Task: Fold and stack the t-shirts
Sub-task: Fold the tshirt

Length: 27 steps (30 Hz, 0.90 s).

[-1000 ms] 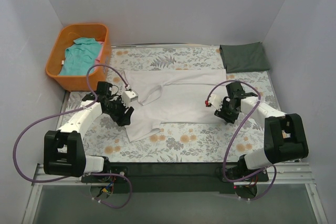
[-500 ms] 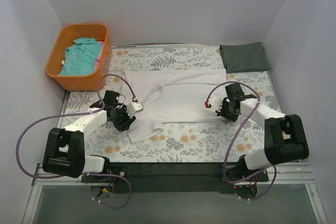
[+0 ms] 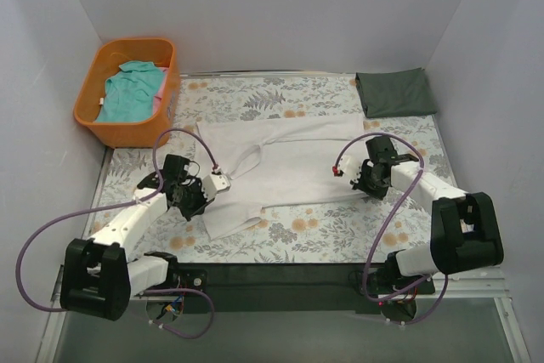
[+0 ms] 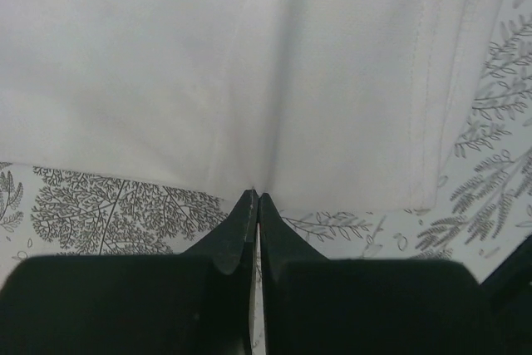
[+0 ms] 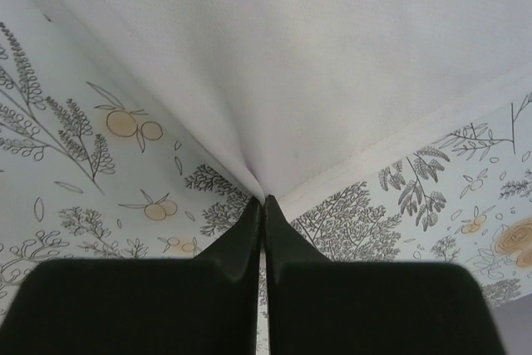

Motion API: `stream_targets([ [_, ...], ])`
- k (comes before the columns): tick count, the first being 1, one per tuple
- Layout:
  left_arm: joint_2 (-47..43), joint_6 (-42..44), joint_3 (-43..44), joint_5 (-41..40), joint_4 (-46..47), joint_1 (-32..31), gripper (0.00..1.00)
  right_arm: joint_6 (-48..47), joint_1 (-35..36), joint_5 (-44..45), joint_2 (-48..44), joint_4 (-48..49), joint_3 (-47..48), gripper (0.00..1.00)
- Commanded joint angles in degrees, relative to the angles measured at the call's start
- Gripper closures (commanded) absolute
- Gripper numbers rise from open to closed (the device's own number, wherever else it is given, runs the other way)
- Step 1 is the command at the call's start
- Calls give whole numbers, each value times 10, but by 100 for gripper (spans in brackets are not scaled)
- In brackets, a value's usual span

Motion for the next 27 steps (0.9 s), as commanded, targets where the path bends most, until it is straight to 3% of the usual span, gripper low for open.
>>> stream_targets([
  [1, -68, 13, 15, 29, -89, -2, 100, 2, 1, -13, -47, -48, -3, 99],
  [5, -105, -8, 45, 42, -124, 8, 100, 3, -1, -22, -91, -68, 8, 99],
  [9, -83, -33, 100, 77, -129, 44, 100, 1, -6, -23, -92, -81, 40, 99],
  [18, 38, -73, 238, 115, -74, 87, 100, -14, -30, -40, 15, -86, 181, 99],
  [27, 156, -107, 318, 110, -7, 99, 100, -20, -36, -46, 131, -87, 299, 99],
])
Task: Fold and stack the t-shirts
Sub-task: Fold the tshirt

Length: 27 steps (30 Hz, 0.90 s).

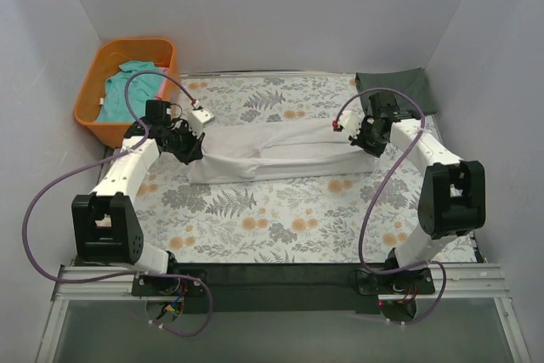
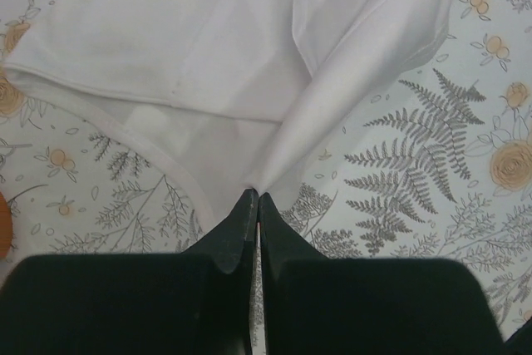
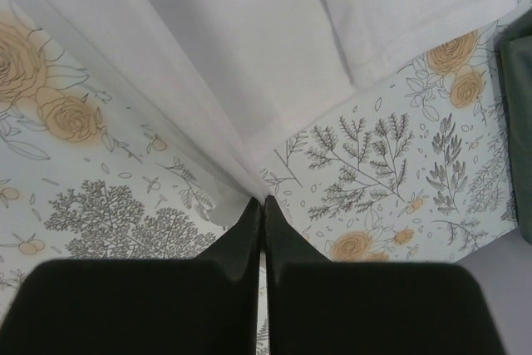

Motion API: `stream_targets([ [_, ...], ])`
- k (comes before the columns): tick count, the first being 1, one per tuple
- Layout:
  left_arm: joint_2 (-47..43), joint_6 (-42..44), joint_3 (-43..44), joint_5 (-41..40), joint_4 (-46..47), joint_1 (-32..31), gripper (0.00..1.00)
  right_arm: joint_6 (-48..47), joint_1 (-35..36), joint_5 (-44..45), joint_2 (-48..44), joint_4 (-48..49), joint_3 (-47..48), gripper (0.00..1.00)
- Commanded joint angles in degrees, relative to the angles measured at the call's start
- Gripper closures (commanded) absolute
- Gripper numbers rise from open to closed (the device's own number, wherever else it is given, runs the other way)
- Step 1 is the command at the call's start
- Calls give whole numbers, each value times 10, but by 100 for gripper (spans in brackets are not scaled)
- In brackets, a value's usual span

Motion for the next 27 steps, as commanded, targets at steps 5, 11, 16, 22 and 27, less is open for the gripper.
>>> stream_targets([
  [5, 74, -30, 74, 3, 53, 6, 100, -9, -9, -7, 80, -5, 84, 99],
  [11, 123, -33, 85, -4, 82, 8, 100, 1, -11, -11, 137, -5, 135, 99],
  [16, 158, -39, 97, -15, 106, 9, 100, 11, -11, -15, 182, -7, 165, 99],
  [22, 195, -54, 151, 5, 96, 9, 100, 7, -13, -6, 188, -5, 158, 99],
  [27, 214, -49, 163, 3, 97, 9, 100, 3, -20, -4, 183, -5, 153, 99],
])
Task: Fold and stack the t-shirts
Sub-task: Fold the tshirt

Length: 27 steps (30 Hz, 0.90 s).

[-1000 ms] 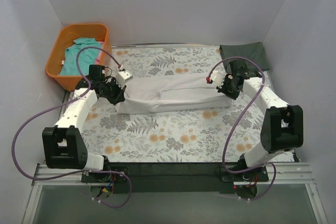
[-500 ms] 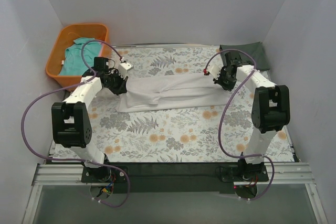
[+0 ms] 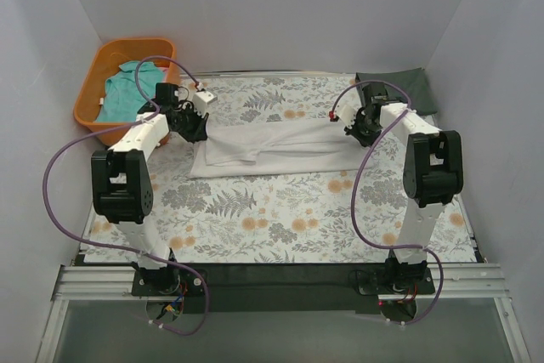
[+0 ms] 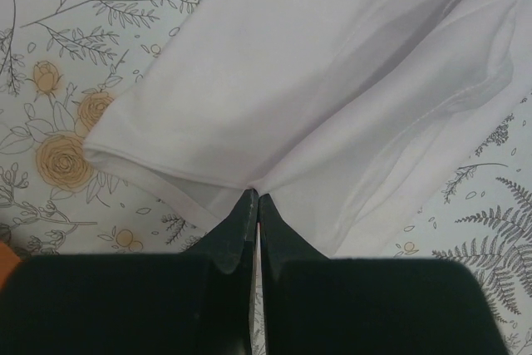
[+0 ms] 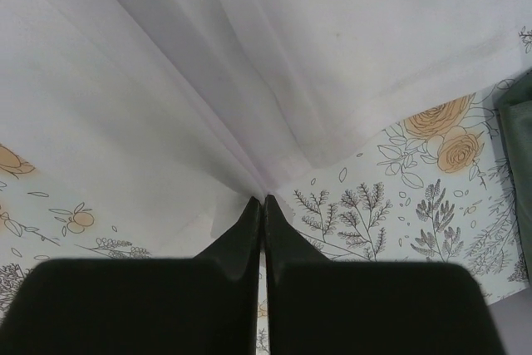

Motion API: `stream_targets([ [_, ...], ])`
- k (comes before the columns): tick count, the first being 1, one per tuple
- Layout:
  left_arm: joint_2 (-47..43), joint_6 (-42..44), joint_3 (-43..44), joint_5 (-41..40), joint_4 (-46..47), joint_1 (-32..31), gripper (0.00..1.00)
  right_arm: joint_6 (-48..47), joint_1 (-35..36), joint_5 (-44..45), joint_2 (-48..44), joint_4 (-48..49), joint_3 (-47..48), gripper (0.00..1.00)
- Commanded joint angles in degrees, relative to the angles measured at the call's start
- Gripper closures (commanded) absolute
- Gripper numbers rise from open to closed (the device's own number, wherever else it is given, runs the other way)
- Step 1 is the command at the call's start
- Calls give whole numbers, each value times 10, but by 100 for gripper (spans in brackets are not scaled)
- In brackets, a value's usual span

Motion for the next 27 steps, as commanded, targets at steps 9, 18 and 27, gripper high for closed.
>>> stream_targets([
  [9, 62, -6, -7, -30, 60, 4, 100, 18, -9, 4, 34, -6, 32, 99],
  [18, 35, -49, 38, -24, 41, 4, 73, 52, -5, 8, 14, -15, 49, 59],
  [27, -74, -6, -69, -31, -1, -46, 62, 103, -5, -27, -28, -52, 75, 57],
])
